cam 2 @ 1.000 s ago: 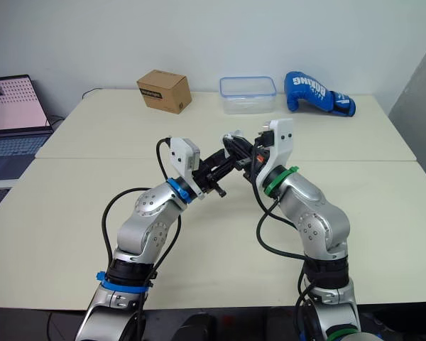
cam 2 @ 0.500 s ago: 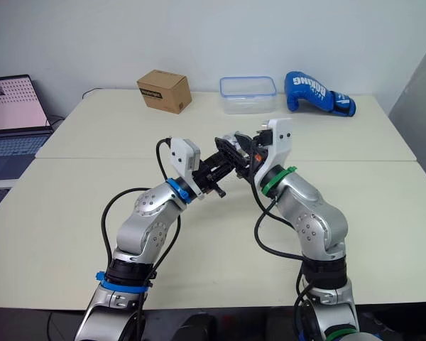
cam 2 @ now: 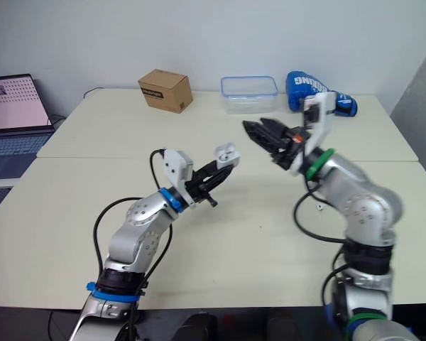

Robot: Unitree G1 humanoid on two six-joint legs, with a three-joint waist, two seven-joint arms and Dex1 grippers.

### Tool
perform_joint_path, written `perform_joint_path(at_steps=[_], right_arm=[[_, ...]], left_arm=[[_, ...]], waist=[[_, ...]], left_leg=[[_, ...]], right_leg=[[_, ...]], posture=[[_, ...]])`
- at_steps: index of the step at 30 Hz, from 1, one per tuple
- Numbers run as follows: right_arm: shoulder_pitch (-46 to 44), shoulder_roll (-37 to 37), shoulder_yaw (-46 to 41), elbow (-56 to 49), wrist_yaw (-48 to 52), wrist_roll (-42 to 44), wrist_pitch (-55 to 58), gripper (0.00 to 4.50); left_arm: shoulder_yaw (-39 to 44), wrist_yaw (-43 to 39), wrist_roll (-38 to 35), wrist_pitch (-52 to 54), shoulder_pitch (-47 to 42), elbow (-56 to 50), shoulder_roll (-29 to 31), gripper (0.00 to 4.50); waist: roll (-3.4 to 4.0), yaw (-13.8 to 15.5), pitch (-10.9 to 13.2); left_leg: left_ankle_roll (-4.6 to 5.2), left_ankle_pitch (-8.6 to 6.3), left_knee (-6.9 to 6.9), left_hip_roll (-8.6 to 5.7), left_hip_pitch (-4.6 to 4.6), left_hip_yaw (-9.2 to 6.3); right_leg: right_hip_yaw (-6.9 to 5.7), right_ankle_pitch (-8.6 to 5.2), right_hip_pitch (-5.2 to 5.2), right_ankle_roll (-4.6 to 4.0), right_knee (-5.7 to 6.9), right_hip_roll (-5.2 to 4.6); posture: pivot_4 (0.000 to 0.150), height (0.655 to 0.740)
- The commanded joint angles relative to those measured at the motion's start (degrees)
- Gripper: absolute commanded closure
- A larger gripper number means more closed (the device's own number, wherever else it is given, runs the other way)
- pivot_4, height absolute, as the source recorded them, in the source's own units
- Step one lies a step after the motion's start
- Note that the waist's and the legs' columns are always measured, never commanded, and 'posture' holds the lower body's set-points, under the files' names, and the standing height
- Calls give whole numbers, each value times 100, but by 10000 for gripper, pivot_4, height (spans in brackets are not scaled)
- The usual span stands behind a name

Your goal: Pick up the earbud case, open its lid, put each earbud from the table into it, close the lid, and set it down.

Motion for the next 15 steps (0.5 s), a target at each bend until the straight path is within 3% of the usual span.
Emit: perform_joint_path(at_steps=[1, 5, 6, 9, 15], right_arm=[[178, -1440, 1222, 883, 2053, -1666, -1637, 16609], [-334, -1929, 2359, 2881, 3457, -3264, -3768, 16609], [-531, -1874, 2568, 3379, 3693, -3596, -4275, 16609], [-1031, -1592, 3004, 4463, 4379, -4208, -5290, 10637], [-1773, -990, 3347, 6095, 4873, -5077, -6610, 10637]], left_arm=[[133, -159, -147, -54, -38, -330, 138, 37336], [124, -244, -126, -95, -116, -235, 181, 37336], [119, -247, -119, -107, -142, -220, 173, 37336], [88, -204, -96, -110, -189, -240, 116, 37336], [17, -84, -70, -83, -11, -464, 46, 37336]], waist=[[-1, -16, 1], [-2, -72, 3], [-1, -96, 5], [6, -141, 13], [6, -129, 14]], left_leg=[[1, -1, 0, 2, 2, 2], [3, -2, 1, 14, 23, 50], [3, -2, -1, 15, 26, 57], [3, -2, -4, 22, 32, 67], [2, -2, -5, 20, 30, 61]], right_leg=[[-1, -7, 3, 11, -4, -1], [23, -22, 5, 33, -3, 1], [28, -22, 5, 33, -2, 1], [37, -21, 1, 32, 2, 5], [39, -3, 0, 3, 1, 3]], posture=[[1500, 7400], [1500, 7400], [1500, 7400], [1500, 7400], [1500, 7400]])
